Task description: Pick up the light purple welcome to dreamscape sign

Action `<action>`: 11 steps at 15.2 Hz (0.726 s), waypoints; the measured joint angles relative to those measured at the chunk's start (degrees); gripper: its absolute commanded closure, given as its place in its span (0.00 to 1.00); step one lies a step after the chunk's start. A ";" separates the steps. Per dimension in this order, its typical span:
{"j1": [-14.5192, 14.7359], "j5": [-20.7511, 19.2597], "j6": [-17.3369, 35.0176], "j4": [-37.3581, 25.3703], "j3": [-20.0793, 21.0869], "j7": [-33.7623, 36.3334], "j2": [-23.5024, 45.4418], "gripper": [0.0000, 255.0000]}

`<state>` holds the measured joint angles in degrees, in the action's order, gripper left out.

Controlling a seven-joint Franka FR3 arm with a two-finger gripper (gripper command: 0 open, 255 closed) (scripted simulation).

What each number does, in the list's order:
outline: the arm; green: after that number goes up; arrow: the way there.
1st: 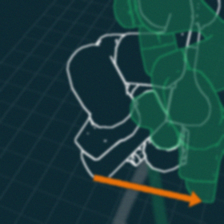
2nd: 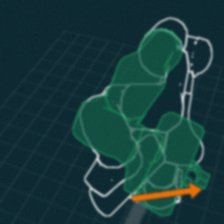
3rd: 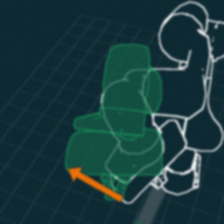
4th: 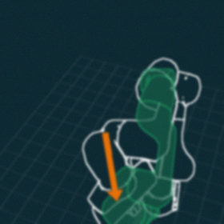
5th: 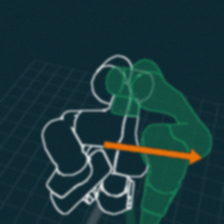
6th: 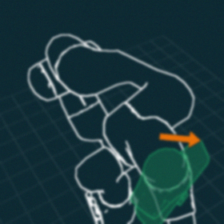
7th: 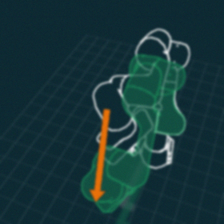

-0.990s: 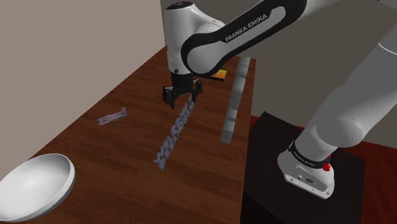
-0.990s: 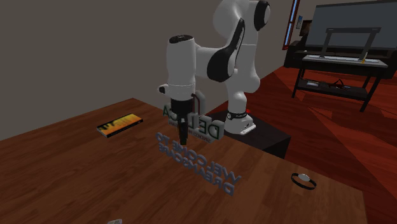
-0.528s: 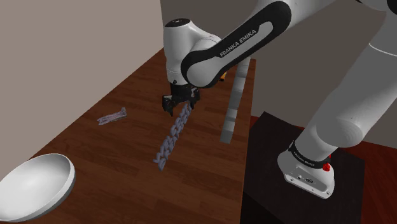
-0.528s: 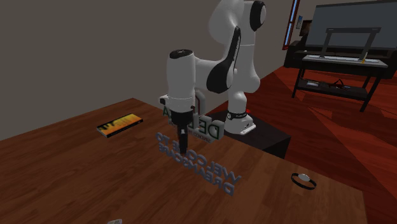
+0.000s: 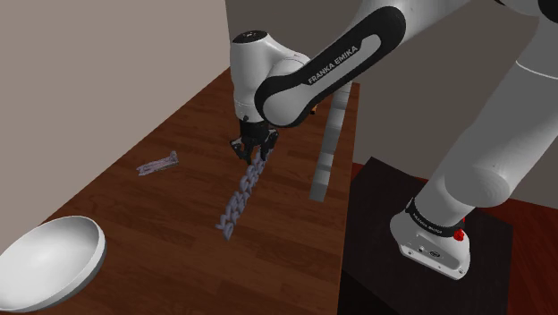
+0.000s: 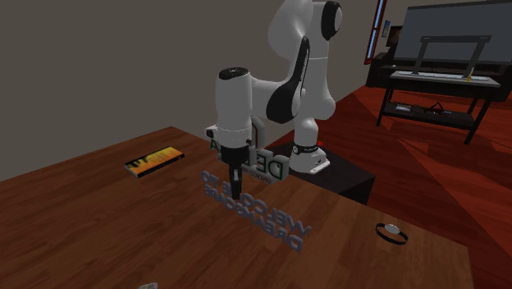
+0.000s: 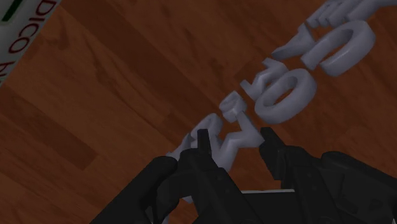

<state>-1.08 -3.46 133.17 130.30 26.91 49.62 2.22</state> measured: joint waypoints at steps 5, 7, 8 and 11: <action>-0.06 0.12 -0.41 -0.24 -0.05 -0.18 -0.15 1.00; -0.09 0.68 -1.51 -0.60 -0.02 -0.59 -0.99 1.00; -0.10 0.87 -2.25 -1.10 -0.02 -0.77 -1.26 1.00; -0.11 1.79 -4.23 -1.78 0.00 -1.38 -2.74 1.00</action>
<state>-1.19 -1.67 128.94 128.52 26.91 48.24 -0.52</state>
